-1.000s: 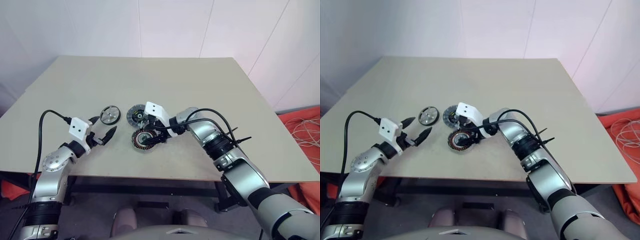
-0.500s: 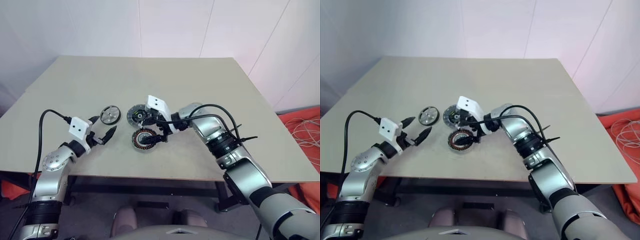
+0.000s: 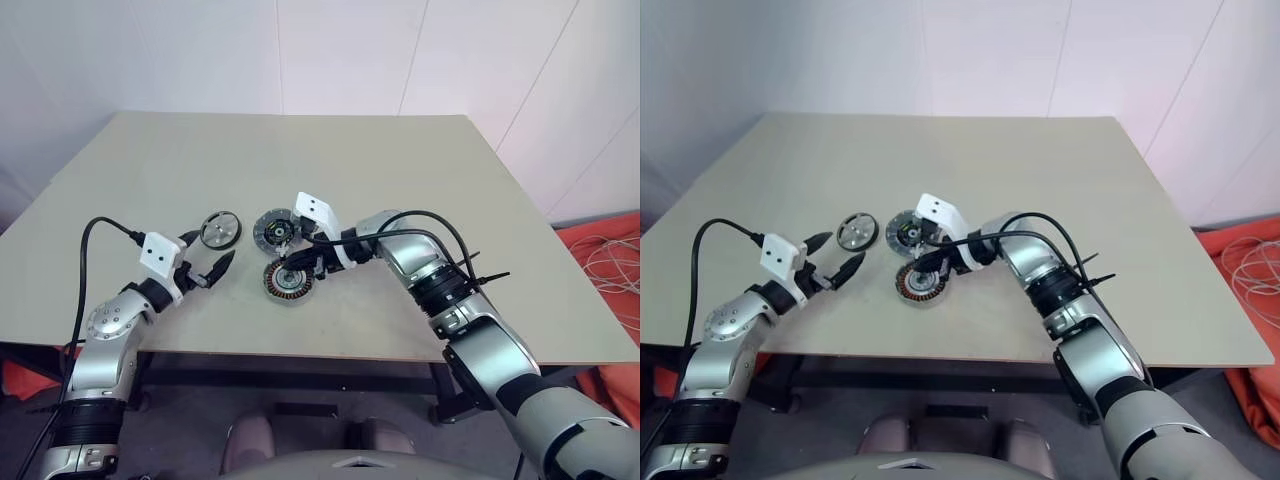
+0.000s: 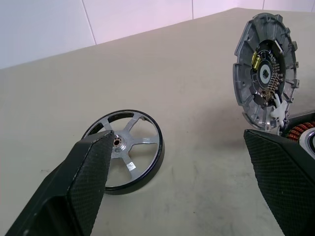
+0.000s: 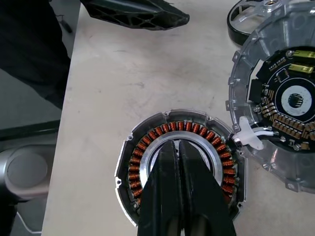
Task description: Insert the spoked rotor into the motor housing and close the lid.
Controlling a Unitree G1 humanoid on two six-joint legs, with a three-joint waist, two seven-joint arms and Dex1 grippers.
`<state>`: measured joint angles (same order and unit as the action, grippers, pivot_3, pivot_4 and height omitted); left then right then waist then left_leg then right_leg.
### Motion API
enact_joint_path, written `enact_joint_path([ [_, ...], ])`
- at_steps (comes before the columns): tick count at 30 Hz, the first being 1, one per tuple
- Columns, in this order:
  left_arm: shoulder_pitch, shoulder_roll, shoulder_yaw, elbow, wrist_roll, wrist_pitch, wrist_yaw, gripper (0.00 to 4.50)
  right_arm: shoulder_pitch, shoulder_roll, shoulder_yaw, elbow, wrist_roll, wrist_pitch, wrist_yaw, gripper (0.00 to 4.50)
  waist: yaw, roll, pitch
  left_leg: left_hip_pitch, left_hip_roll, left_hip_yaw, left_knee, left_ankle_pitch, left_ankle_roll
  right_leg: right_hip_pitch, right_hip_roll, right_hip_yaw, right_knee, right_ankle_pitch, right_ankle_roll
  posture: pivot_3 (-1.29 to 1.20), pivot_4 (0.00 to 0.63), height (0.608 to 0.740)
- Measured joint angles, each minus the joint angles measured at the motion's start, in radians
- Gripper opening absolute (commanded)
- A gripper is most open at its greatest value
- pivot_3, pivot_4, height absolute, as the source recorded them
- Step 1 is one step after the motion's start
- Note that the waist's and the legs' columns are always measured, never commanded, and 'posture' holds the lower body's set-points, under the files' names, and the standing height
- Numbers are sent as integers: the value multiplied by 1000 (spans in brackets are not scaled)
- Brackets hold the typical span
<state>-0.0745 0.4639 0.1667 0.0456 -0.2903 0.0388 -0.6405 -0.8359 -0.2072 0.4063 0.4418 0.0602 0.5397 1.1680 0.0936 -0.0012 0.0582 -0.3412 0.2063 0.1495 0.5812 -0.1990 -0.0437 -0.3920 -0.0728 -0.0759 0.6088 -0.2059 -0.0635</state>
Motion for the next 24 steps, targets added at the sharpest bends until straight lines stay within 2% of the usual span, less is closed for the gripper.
enact_joint_path([
  [11, 0, 0, 0, 0, 0, 0, 1, 4500, 16, 16, 9, 162, -31, -118, -16, 29, 0, 0, 0, 0, 0, 0, 0, 0, 0, 1, 0, 0, 0, 0, 0, 0, 0, 740],
  [15, 0, 0, 0, -1, 0, 1, 2, 4500, 16, 16, 7, 194, -33, -163, -14, 29, 0, 0, 0, 6, 0, 0, 0, 0, 0, 6, 0, 0, 0, -1, 2, 0, 0, 740],
  [16, 0, 0, 0, -1, 0, 1, 2, 4500, 16, 16, 5, 196, -33, -164, -14, 29, 0, 0, 0, 8, 0, 0, 0, 0, 0, 7, 0, 0, 0, -4, 6, 0, 0, 740],
  [24, -2, 0, -1, -1, 0, 1, 2, 4500, 17, 26, -42, 198, -13, -110, -16, 29, 1, 0, 0, 7, 0, 0, 0, 0, -1, 6, 0, 0, 0, -3, 5, 0, 0, 740],
])
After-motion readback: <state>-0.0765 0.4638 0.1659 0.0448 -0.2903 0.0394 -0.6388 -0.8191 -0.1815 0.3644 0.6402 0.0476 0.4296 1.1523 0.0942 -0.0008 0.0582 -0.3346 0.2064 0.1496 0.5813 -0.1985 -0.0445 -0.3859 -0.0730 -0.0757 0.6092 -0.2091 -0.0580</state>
